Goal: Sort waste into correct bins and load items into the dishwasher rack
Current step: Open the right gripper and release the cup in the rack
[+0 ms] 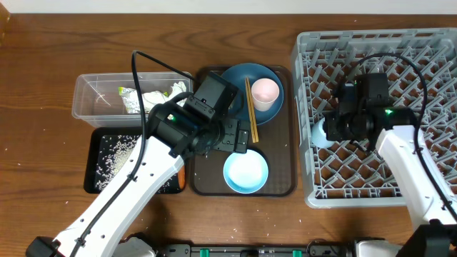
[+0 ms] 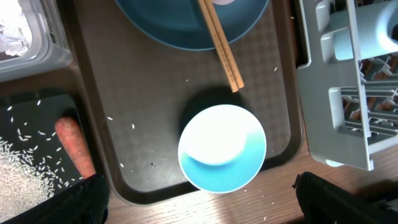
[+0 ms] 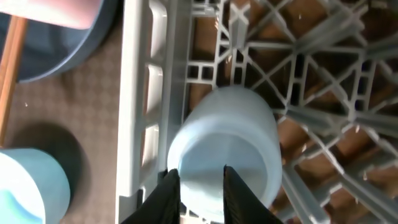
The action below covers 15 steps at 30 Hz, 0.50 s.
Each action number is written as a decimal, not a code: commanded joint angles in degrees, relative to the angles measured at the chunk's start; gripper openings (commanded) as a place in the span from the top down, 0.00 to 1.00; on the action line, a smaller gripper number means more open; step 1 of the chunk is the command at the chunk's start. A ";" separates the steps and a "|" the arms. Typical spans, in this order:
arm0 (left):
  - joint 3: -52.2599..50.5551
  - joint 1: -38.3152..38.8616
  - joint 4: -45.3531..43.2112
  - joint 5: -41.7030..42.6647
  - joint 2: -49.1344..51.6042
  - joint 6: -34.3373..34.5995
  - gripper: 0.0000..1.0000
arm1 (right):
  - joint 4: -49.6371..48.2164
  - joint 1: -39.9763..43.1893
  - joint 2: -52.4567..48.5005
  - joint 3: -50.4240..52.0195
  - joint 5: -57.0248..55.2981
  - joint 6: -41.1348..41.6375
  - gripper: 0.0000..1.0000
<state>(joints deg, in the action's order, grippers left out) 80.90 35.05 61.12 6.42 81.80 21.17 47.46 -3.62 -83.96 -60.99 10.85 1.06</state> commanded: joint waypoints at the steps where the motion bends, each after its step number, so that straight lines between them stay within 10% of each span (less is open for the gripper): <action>1: -0.07 0.02 0.11 -0.94 -0.22 -0.07 0.02 | 3.32 -0.11 -0.17 -5.88 -0.09 0.57 0.76; 6: -0.07 0.02 0.11 -0.94 -0.20 -0.07 0.02 | 9.14 -0.09 1.25 -13.86 -0.11 0.59 0.54; 9: -0.07 0.02 0.11 -0.94 -0.22 -0.07 0.02 | 9.53 0.09 2.10 -15.13 -0.85 0.57 0.01; 15: -0.07 0.02 0.11 -0.94 -0.22 -0.07 0.02 | 11.74 0.26 2.21 -15.08 -2.49 0.59 0.01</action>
<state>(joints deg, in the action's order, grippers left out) 80.90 35.05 61.12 6.39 81.80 21.17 58.87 -3.62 -82.02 -75.46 9.39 1.48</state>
